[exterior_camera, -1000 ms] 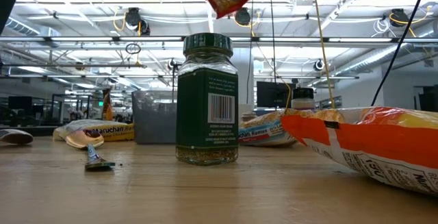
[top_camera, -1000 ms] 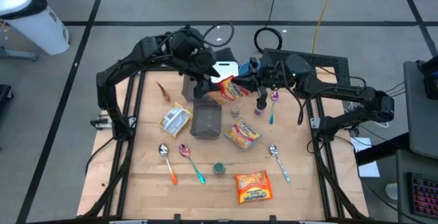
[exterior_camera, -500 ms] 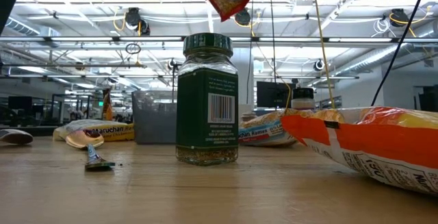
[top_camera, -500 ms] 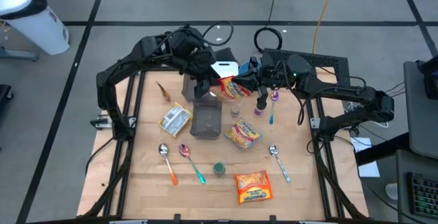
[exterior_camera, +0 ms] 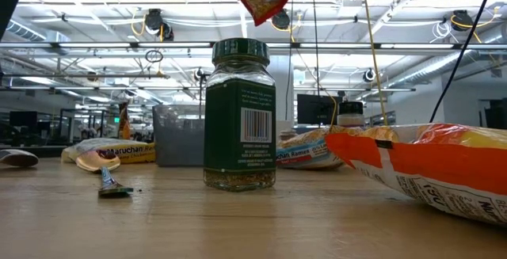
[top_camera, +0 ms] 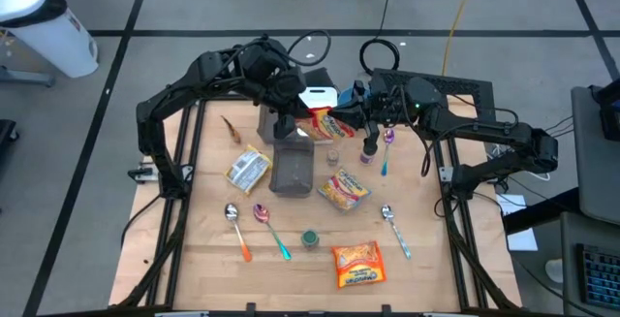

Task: Pick & Place Food Item
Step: Put the red noodle pack into the bottom black bin

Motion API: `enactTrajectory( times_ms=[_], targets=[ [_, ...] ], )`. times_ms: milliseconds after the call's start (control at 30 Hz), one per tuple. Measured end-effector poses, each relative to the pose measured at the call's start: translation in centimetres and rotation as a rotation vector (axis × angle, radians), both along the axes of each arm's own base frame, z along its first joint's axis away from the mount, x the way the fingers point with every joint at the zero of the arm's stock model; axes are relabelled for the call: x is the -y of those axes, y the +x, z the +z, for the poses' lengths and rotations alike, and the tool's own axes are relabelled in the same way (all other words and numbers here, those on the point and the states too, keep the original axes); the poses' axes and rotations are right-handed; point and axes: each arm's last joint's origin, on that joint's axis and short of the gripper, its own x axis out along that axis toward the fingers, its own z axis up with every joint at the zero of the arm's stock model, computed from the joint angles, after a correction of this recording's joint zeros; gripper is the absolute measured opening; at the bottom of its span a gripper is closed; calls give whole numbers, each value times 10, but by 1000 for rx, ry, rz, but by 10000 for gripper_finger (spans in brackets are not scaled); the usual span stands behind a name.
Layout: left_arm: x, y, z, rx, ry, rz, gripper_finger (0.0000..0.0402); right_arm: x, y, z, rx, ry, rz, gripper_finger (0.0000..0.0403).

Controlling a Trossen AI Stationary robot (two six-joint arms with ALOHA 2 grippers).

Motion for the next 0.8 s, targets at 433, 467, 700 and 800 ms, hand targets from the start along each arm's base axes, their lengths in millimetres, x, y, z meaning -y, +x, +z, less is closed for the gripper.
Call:
enactTrajectory(
  times_ms=[433,467,700,800],
  targets=[
    [0,0,0,3,27,-20,6,0,0,0,-2,6,2,0],
    [0,0,0,3,34,-25,5,0,0,0,-2,7,2,0],
    [0,-2,-1,-14,35,-25,3,0,0,0,-3,31,6,54],
    [1,-2,-2,-27,31,-29,3,3,-1,0,-4,39,-3,101]
  ],
)
